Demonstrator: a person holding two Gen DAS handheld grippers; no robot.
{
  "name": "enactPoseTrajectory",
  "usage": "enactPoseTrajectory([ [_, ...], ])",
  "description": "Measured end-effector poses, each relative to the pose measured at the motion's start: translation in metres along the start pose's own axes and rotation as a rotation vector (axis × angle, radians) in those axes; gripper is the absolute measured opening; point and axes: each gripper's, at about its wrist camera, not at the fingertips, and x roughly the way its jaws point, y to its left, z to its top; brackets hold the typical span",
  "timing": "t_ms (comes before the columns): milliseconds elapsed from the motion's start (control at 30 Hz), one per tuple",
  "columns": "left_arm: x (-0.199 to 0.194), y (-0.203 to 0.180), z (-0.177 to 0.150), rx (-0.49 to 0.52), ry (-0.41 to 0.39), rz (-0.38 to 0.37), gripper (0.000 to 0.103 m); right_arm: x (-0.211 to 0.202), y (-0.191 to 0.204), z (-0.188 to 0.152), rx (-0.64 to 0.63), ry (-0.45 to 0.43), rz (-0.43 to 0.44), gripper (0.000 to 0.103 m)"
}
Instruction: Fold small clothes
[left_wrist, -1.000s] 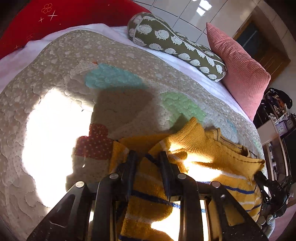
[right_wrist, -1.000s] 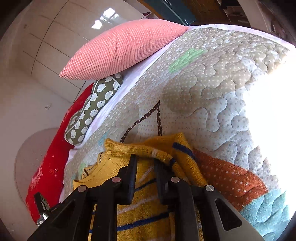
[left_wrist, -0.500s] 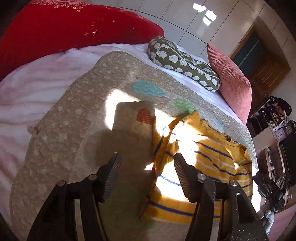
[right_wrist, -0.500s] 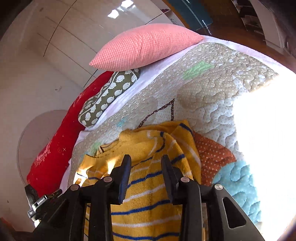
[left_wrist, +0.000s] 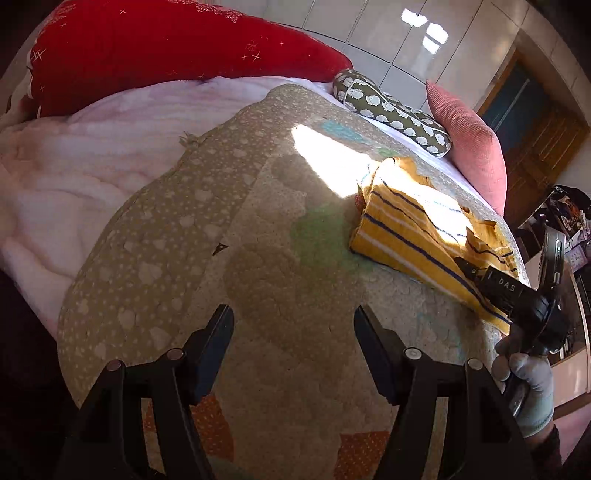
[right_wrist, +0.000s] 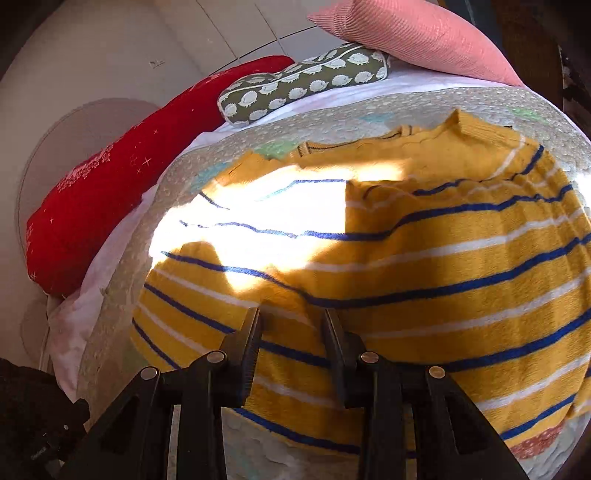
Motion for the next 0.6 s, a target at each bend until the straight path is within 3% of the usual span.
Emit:
enactPoseTrajectory([
  [100, -0.007, 0.012, -0.001, -0.01, -0.006, -0.015, 0.067, 0.001, 0.046, -0.03, -0.132, -0.026, -0.099, 0.045],
  [167, -0.011, 0.02, -0.002, -0.018, -0.007, -0.026, 0.067, -0.005, 0.062, -0.046, -0.193, -0.018, -0.145, 0.046],
  [233, -0.016, 0.026, -0.004, -0.022, -0.012, -0.036, 0.067, -0.015, 0.072, -0.053, -0.215, -0.018, -0.116, 0.046],
  [267, -0.019, 0.029, -0.005, -0.022, -0.019, -0.037, 0.067, -0.02, 0.077, -0.052, -0.213, -0.017, -0.082, 0.046],
  [400, -0.033, 0.038, -0.006, -0.015, -0.052, -0.048, 0.067, -0.017, 0.115, -0.032, -0.293, -0.052, -0.11, 0.046],
  [600, -0.044, 0.061, -0.011, -0.052, -0.064, -0.049, 0.067, 0.051, 0.138, 0.001, -0.239, 0.036, -0.122, 0.037],
])
